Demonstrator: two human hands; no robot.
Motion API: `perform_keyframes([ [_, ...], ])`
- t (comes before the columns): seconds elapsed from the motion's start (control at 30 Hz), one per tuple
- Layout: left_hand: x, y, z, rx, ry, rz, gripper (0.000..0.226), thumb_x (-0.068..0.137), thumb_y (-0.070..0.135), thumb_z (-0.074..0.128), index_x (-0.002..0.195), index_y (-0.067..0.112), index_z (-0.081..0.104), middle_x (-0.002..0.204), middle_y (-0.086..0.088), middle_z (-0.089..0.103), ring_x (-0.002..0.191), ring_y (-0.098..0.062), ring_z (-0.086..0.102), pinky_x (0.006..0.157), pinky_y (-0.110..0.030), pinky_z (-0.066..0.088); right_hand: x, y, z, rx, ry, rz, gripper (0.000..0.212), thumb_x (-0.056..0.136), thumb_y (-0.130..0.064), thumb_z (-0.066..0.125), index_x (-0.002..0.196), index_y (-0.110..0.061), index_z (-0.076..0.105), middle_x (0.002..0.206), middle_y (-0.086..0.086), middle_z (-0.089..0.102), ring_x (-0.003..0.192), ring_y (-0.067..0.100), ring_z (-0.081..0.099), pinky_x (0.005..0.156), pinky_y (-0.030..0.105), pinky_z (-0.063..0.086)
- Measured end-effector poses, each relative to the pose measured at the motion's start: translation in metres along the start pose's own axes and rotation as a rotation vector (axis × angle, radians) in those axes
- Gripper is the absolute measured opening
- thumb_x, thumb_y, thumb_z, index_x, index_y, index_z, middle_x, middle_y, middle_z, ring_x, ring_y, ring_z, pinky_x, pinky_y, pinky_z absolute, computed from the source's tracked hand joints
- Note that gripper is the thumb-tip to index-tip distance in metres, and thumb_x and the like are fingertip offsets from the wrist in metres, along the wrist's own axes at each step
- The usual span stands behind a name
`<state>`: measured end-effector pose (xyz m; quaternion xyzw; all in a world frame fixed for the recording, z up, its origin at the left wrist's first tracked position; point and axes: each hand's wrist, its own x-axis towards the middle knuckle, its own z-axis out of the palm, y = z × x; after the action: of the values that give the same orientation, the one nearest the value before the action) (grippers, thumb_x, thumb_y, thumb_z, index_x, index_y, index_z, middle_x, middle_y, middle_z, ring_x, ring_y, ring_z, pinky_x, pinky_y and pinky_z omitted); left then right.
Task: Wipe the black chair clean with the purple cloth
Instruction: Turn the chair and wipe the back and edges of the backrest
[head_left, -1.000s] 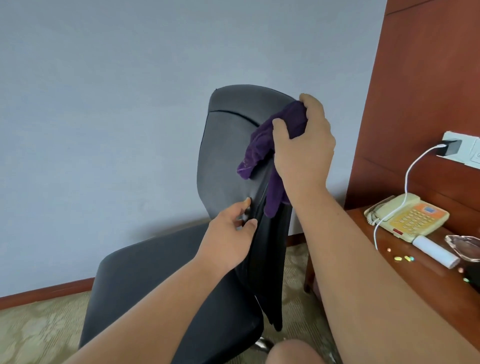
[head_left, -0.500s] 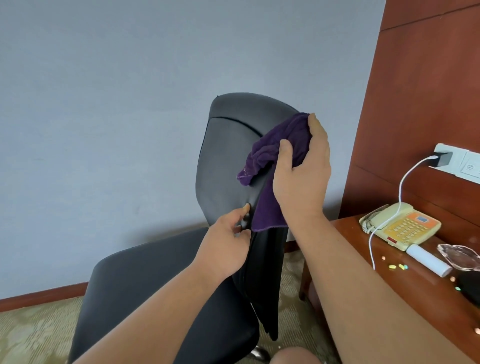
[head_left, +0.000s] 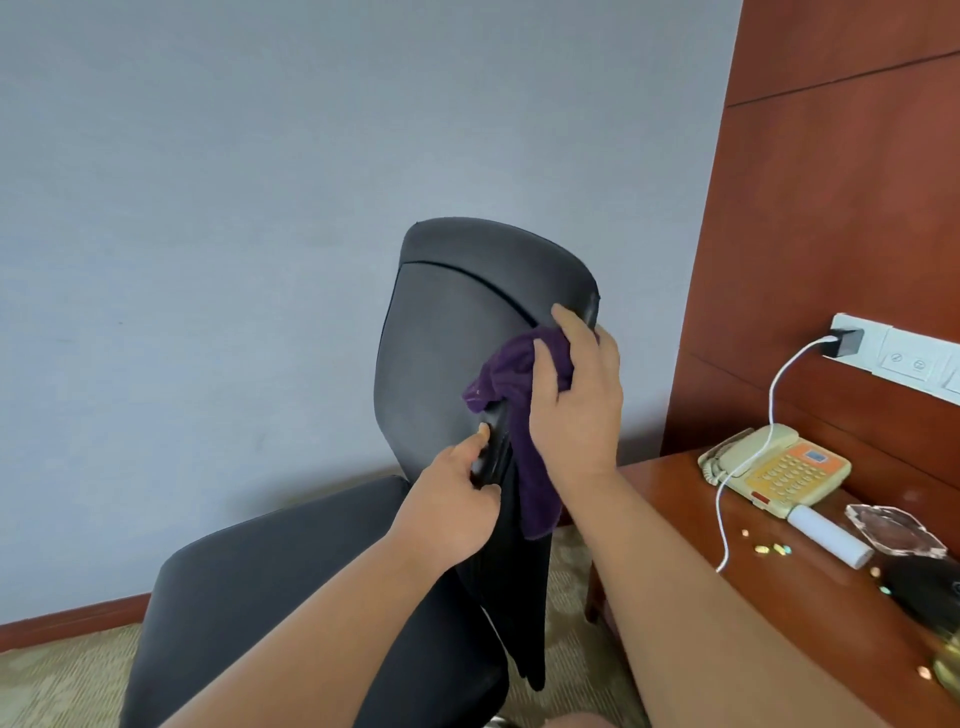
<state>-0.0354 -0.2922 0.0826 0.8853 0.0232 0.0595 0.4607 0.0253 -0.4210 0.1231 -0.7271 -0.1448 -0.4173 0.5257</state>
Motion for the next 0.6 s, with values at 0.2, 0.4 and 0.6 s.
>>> perform_keyframes([
  [0.2, 0.005, -0.008, 0.003, -0.053, -0.031, 0.041, 0.080, 0.078, 0.008, 0.043, 0.140, 0.058, 0.031, 0.132, 0.016, 0.052, 0.100, 0.003, 0.056, 0.095, -0.029, 0.050, -0.031, 0.026, 0.015, 0.097, -0.046, 0.109, 0.071, 0.099, -0.055, 0.044, 0.147, -0.062, -0.007, 0.140, 0.007, 0.055, 0.118, 0.026, 0.060, 0.103, 0.039, 0.049],
  [0.4, 0.005, -0.020, 0.008, -0.087, -0.017, 0.064, 0.078, 0.072, 0.006, 0.042, 0.117, 0.070, 0.045, 0.120, 0.035, 0.053, 0.108, 0.020, 0.048, 0.090, -0.013, 0.040, -0.057, 0.057, 0.024, 0.118, -0.081, 0.218, 0.068, 0.096, -0.061, 0.045, 0.150, -0.053, 0.006, 0.118, -0.003, 0.067, 0.097, 0.002, 0.065, 0.087, 0.008, 0.048],
  [0.6, 0.002, -0.037, 0.007, -0.109, -0.032, 0.041, 0.067, 0.077, -0.002, 0.039, 0.106, 0.054, 0.060, 0.113, 0.019, 0.065, 0.070, -0.001, 0.061, 0.061, -0.025, 0.053, -0.118, 0.091, 0.022, 0.051, -0.238, 0.390, 0.067, 0.100, -0.034, 0.051, 0.154, -0.041, 0.012, 0.140, 0.004, 0.058, 0.122, 0.020, 0.060, 0.101, 0.038, 0.051],
])
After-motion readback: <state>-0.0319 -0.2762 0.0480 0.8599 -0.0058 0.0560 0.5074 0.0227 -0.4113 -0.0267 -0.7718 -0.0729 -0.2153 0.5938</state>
